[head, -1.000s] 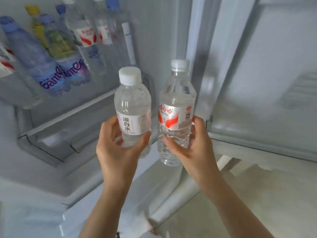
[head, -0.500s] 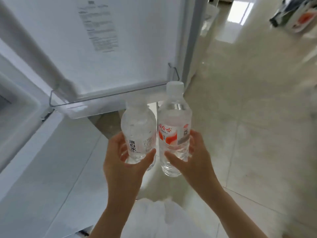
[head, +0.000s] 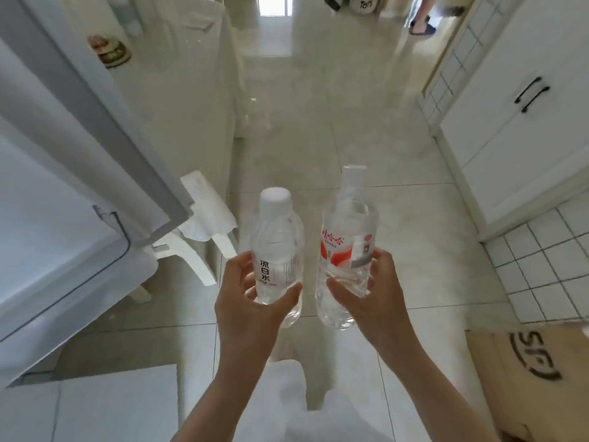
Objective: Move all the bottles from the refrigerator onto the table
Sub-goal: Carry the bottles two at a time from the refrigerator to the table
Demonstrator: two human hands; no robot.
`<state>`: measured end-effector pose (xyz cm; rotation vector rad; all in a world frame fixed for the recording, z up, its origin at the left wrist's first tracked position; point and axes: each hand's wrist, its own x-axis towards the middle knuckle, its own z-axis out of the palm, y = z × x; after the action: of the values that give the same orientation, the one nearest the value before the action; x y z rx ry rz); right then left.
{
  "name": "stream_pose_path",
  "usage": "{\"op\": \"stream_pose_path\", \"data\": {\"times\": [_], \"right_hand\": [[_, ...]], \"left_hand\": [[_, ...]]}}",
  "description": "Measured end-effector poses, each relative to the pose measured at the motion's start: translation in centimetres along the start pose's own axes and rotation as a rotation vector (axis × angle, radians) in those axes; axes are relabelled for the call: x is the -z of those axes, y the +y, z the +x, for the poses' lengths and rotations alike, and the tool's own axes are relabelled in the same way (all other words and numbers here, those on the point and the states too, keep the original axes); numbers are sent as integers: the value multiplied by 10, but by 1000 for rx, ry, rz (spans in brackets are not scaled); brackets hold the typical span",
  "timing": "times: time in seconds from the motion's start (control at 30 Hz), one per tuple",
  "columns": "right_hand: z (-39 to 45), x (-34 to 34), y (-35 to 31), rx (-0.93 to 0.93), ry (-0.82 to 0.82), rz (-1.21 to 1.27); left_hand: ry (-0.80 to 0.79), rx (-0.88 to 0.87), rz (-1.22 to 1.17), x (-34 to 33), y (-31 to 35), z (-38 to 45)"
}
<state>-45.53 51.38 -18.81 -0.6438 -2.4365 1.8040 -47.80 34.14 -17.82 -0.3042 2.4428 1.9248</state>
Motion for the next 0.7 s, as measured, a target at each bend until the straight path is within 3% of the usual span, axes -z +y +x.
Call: {"op": "stream_pose_path", "data": {"times": [0.23, 0.43, 0.7], "right_hand": [[61, 15, -1, -92, 144, 72], [118, 32, 1, -167, 156, 49], [240, 63, -7, -136, 34, -48]], "left_hand": [[-115, 14, -10, -38, 14, 75], [-140, 66, -12, -74, 22, 130], [24, 140, -4, -136, 27, 210]]}}
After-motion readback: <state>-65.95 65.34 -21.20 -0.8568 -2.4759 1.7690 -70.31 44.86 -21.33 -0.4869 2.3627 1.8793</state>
